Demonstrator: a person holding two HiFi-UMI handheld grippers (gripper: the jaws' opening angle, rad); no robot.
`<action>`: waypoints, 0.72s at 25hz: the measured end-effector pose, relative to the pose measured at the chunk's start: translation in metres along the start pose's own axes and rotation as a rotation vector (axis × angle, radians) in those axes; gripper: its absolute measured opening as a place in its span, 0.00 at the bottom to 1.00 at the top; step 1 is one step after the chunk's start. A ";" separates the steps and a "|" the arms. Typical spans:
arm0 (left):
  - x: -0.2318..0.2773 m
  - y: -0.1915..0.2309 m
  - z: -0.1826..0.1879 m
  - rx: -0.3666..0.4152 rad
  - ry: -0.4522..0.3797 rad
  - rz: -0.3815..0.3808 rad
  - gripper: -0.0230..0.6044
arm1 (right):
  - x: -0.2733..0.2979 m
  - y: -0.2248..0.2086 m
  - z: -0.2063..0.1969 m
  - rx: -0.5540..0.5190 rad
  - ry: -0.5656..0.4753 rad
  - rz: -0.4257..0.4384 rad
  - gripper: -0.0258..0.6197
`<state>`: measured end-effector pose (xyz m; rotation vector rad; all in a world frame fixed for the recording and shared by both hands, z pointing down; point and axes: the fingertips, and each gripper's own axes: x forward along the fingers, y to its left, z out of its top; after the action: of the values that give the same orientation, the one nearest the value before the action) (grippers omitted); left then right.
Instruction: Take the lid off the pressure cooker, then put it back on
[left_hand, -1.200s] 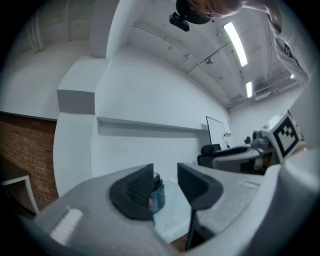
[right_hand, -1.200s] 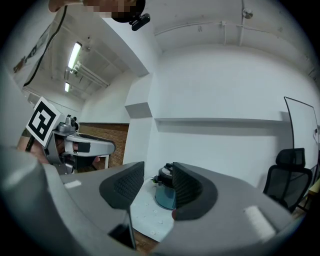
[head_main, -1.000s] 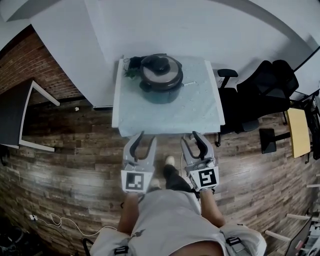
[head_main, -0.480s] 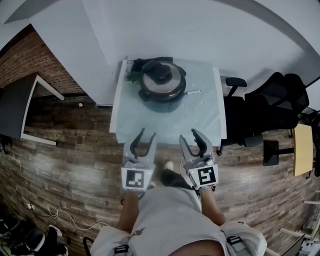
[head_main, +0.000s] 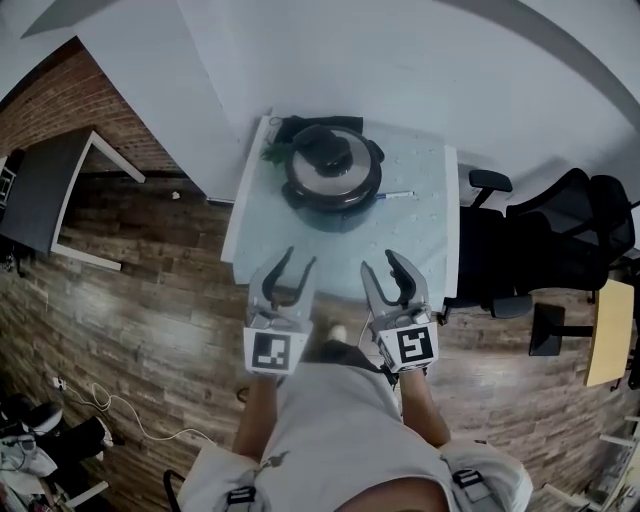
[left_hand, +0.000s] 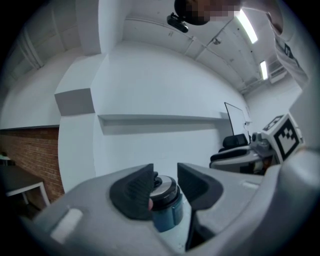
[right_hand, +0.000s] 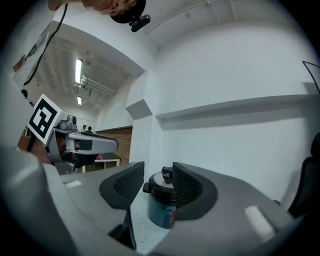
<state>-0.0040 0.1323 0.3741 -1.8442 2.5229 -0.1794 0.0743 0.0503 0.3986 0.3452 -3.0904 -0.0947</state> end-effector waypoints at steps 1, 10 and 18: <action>0.003 0.001 0.001 0.001 -0.003 0.007 0.27 | 0.003 -0.002 0.000 0.002 0.000 0.005 0.32; 0.032 0.015 0.003 0.009 0.005 0.036 0.27 | 0.035 -0.019 0.002 -0.009 -0.003 0.044 0.32; 0.068 0.032 -0.004 0.001 -0.001 -0.004 0.27 | 0.065 -0.036 -0.002 -0.015 0.009 0.016 0.32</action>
<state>-0.0558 0.0772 0.3791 -1.8486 2.5187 -0.1799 0.0189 0.0008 0.4002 0.3189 -3.0811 -0.1152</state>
